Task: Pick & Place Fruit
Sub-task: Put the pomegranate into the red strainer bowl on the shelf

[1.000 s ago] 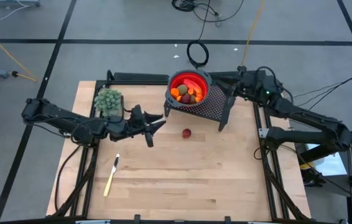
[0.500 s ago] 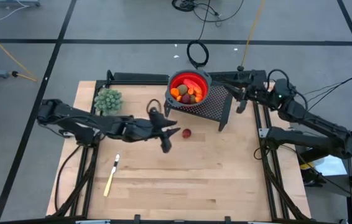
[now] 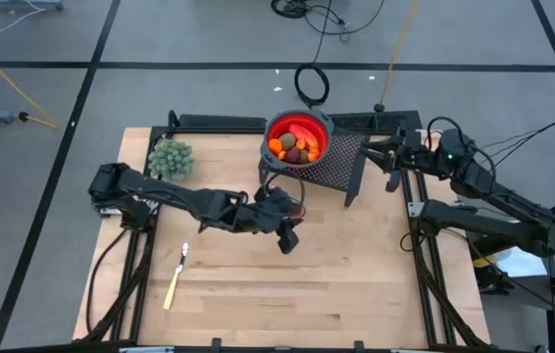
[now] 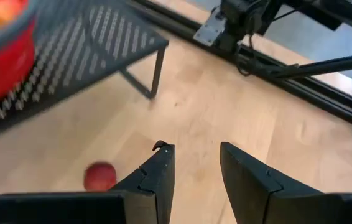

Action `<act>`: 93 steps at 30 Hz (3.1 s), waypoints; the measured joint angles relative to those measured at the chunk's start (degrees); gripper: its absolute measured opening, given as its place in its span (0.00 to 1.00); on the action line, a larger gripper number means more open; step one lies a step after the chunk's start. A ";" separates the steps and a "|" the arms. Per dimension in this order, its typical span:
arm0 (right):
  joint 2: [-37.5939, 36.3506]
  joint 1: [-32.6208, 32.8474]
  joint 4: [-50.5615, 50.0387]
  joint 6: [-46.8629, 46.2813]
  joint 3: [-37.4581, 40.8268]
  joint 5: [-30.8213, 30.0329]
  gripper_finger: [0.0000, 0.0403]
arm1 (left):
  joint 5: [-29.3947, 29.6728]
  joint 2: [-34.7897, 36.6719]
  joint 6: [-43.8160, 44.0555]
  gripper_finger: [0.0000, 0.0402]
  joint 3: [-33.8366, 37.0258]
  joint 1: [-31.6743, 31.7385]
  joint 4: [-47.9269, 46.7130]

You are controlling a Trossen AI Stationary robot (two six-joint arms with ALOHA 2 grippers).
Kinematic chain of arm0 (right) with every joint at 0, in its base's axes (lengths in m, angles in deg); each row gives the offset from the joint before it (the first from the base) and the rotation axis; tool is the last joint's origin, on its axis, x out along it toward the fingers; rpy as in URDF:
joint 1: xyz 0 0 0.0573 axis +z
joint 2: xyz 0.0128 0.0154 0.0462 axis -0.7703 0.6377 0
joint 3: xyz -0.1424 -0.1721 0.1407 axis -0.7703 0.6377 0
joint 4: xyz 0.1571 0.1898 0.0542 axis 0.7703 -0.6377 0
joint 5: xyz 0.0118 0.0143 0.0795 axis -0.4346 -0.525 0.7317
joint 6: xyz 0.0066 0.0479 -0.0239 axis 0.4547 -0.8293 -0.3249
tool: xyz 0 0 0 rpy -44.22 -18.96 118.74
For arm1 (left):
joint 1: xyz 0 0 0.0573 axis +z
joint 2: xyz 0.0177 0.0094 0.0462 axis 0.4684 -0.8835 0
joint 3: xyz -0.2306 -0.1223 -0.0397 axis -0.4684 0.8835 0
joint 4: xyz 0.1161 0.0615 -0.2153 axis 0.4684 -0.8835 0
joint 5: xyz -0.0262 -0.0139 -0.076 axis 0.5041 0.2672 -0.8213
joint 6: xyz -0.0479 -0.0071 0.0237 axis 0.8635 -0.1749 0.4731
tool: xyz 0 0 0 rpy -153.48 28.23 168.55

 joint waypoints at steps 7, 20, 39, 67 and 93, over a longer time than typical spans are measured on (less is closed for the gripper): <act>-3.94 0.00 -7.44 0.51 0.00 -0.07 0.17 | 0.78 -3.83 6.26 0.34 0.00 0.00 0.69; -12.15 -0.02 -13.64 0.52 0.00 -0.12 0.16 | 1.49 -11.11 12.12 0.63 0.00 0.70 7.15; -18.78 -0.02 -21.18 0.12 0.04 -0.42 0.15 | 1.20 -17.45 15.49 0.88 0.09 3.65 7.60; -19.26 -0.04 -22.66 0.51 0.04 -0.43 0.13 | 3.22 -19.80 16.25 0.92 1.07 6.85 4.58; -19.24 -0.02 -22.62 -0.08 0.04 -1.99 0.13 | 1.30 -25.26 15.63 0.92 1.16 7.02 5.75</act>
